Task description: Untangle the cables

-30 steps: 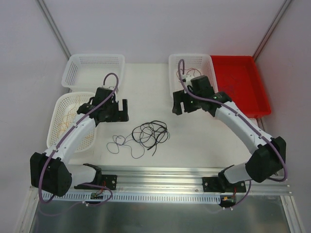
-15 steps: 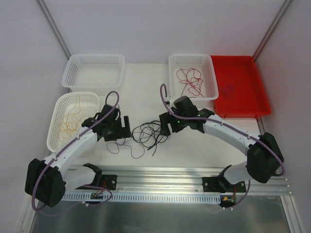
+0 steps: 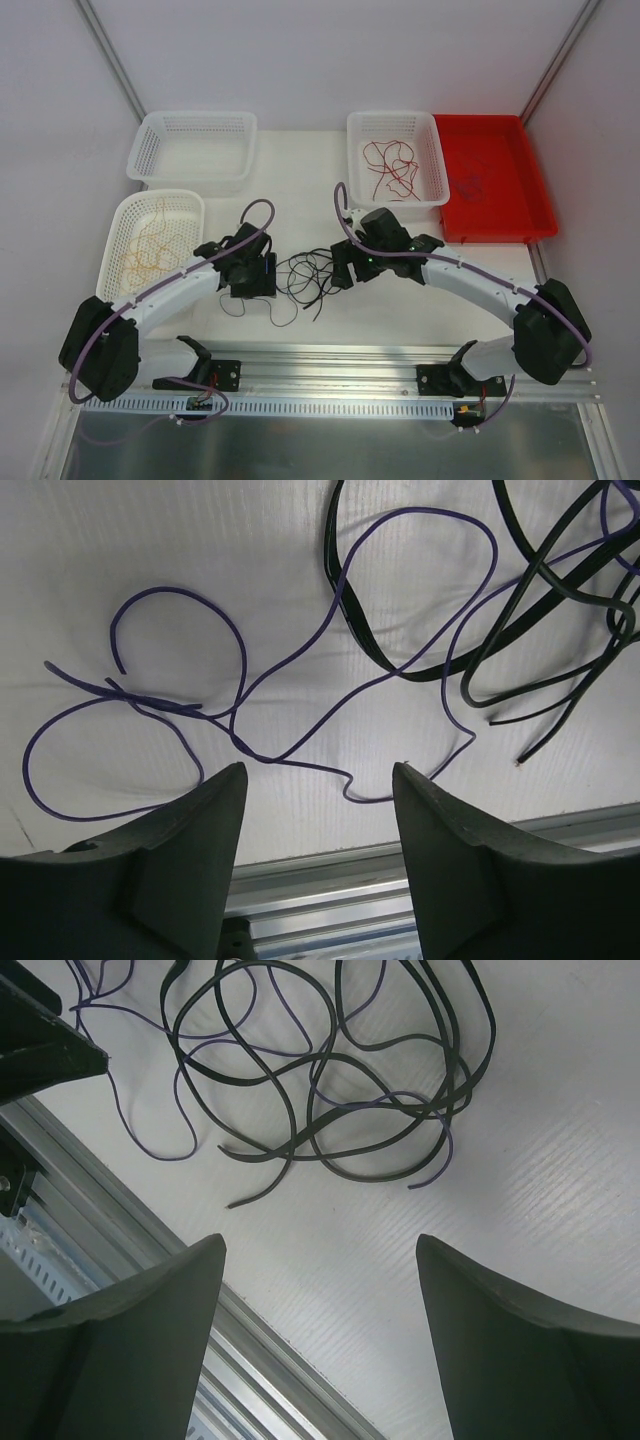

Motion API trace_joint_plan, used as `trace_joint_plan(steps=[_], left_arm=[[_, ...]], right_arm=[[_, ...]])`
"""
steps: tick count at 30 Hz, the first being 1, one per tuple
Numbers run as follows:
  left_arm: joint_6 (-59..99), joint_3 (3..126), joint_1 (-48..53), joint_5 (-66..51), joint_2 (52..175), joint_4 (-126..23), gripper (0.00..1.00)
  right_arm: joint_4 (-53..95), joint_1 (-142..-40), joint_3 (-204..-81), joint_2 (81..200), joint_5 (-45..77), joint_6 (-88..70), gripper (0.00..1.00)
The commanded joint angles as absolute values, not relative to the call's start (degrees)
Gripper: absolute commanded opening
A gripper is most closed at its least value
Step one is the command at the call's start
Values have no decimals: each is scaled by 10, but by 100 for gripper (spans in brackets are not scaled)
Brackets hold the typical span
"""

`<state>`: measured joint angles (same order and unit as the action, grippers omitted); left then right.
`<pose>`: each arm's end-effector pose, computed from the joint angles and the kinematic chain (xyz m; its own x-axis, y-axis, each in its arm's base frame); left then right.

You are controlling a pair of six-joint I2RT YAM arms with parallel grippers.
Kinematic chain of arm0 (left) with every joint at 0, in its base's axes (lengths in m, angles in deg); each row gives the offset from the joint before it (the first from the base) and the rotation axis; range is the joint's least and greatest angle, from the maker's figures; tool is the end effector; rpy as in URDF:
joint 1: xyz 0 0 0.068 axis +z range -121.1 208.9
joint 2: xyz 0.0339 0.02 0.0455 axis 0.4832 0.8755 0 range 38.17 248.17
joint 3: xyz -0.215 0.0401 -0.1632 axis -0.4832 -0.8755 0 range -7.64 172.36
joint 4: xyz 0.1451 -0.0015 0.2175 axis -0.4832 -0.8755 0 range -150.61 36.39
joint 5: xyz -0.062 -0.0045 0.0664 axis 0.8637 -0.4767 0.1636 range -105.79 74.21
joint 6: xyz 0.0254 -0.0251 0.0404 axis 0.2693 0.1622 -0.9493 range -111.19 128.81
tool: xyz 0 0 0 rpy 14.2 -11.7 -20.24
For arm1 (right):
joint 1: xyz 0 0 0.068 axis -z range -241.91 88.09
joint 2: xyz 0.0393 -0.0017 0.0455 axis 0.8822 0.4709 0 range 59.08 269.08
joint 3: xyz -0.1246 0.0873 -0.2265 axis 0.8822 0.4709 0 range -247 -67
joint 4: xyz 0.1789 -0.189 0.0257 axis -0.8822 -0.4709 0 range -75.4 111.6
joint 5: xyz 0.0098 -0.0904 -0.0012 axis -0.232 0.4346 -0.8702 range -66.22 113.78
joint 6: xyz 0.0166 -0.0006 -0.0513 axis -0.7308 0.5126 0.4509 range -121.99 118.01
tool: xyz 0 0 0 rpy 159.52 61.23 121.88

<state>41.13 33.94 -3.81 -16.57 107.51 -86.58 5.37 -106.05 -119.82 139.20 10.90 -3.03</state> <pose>0.1898 -0.1213 0.2040 -0.9062 -0.0535 -0.4195 0.0593 0.9661 -0.2513 0.2089 0.2138 0.2397 -0.5086 -0.4689 -0.7221 -0.7858 0.5955 0.1668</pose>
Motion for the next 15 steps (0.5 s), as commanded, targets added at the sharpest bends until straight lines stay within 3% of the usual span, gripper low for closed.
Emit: trace_joint_plan(steps=[1, 10, 11, 13, 15], left_arm=[[384, 365, -50, -204, 1092, -854, 59], [361, 389, -74, -227, 1139, -844, 56], [360, 389, -77, -228, 1147, -843, 49], [359, 390, -81, -230, 1156, -844, 44], [358, 391, -86, -229, 1167, -845, 30]], right_arm=[[72, -1063, -1190, 1358, 103, -37, 81], [67, -1064, -1185, 1355, 104, -36, 81], [67, -1064, -1186, 1355, 104, -36, 81], [67, -1065, -1187, 1355, 105, -35, 81], [66, -1064, -1188, 1356, 104, -34, 81]])
